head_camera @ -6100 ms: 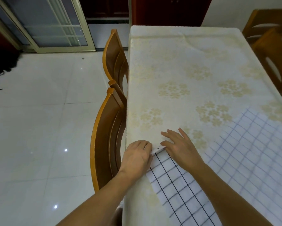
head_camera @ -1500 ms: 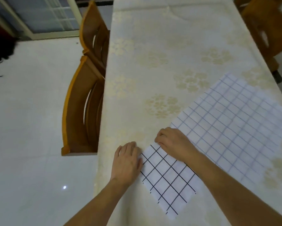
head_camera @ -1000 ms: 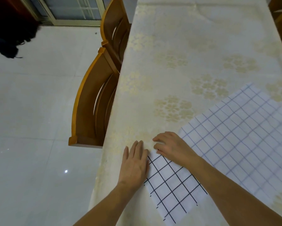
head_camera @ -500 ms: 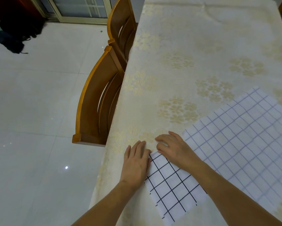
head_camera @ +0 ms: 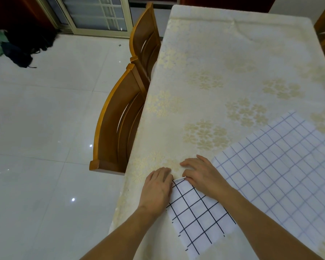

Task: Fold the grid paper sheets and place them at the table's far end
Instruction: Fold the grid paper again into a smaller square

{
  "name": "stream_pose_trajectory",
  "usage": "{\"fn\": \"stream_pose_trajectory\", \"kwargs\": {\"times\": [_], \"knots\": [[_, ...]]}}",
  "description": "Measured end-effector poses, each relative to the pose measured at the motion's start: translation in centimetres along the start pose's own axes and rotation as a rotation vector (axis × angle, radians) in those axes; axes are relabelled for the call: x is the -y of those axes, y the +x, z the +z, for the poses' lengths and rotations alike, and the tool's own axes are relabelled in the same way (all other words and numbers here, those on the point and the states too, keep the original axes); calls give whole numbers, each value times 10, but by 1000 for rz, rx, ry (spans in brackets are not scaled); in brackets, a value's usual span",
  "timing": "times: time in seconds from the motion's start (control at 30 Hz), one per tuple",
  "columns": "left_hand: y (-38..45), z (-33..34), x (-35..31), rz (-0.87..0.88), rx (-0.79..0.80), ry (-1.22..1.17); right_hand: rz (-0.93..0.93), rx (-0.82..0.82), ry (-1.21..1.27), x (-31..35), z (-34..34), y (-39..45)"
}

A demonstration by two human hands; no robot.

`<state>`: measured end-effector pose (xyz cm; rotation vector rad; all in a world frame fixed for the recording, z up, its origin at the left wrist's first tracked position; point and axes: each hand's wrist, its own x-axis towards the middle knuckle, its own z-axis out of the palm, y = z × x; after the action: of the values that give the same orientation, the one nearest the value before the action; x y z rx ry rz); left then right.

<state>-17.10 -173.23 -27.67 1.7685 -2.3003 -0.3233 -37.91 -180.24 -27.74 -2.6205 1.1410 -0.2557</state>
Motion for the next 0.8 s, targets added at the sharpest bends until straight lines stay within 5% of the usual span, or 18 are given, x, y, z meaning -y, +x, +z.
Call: {"fn": "stream_pose_trajectory", "kwargs": {"times": [0.43,0.63,0.8], "knots": [[99,-133,-10,202,-312,47,174,-532,-77,18,-125,46],[78,-148,-16,285,-341,47,217,-569,-89,40,-131,27],[28,-113,-18,334,-214,-33,286,-508,-18,67,-86,-24]]}}
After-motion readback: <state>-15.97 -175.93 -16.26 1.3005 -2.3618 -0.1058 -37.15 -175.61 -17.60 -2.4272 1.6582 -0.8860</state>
